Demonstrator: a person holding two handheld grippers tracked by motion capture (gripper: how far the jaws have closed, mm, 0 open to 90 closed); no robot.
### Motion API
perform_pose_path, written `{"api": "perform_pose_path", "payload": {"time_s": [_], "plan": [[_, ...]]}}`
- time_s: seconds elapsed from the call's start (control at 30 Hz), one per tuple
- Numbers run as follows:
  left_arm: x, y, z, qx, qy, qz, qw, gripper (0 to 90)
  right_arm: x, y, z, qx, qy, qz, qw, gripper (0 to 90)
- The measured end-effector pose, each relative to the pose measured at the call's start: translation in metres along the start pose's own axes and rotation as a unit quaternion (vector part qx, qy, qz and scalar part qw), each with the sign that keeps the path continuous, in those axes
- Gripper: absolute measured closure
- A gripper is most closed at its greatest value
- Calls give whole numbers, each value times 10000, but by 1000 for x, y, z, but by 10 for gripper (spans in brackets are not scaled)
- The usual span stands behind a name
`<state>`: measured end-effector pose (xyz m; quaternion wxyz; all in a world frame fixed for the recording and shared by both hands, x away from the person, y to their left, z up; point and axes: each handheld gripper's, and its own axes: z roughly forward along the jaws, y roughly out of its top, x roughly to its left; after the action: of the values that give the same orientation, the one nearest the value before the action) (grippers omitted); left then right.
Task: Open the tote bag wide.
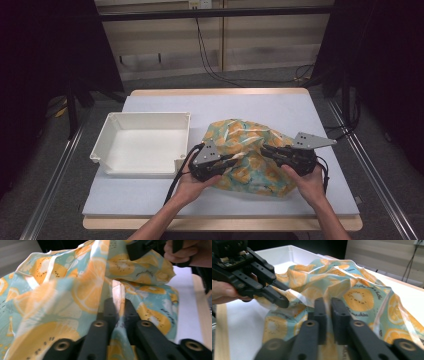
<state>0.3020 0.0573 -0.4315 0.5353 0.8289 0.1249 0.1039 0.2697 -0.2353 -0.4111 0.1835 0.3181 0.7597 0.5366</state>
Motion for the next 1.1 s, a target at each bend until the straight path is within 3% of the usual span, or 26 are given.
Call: {"api": "perform_pose_path", "payload": {"time_s": [0.3, 0.37, 0.5, 0.57, 0.67, 0.7, 0.73, 0.8, 0.97, 1.1], "plan": [[-17, 9, -23, -261, -282, 54, 9992, 900, -11, 7, -8, -201, 12, 137, 9997, 900], [-24, 11, -33, -317, -406, 110, 9986, 900, -20, 10, -7, -341, 93, 343, 9988, 900], [-35, 8, -45, -289, -560, 229, 9978, 900, -29, 12, -5, -270, 42, 404, 9988, 900], [-42, 3, -49, -303, -702, 190, 9969, 900, -36, 13, -3, -246, 27, 463, 9986, 900], [-52, -3, -54, -126, -816, 378, 9959, 900, -43, 13, 0, -197, -15, 493, 9986, 900], [-54, -5, -54, -115, -916, 360, 9951, 900, -46, 11, 3, -166, -19, 543, 9984, 900], [-60, -8, -57, 7, -977, 468, 9941, 900, -52, 8, 7, -185, 32, 662, 9976, 900], [-64, -11, -57, 73, -989, 547, 9936, 900, -54, 7, 8, -212, 54, 737, 9970, 900], [-69, -29, -58, 321, -1073, 524, 9923, 900, -69, 1, 17, -55, -143, 869, 9961, 900], [-74, -41, -55, 563, -1238, 564, 9891, 900, -83, -2, 19, -62, -395, 1012, 9941, 900]]}}
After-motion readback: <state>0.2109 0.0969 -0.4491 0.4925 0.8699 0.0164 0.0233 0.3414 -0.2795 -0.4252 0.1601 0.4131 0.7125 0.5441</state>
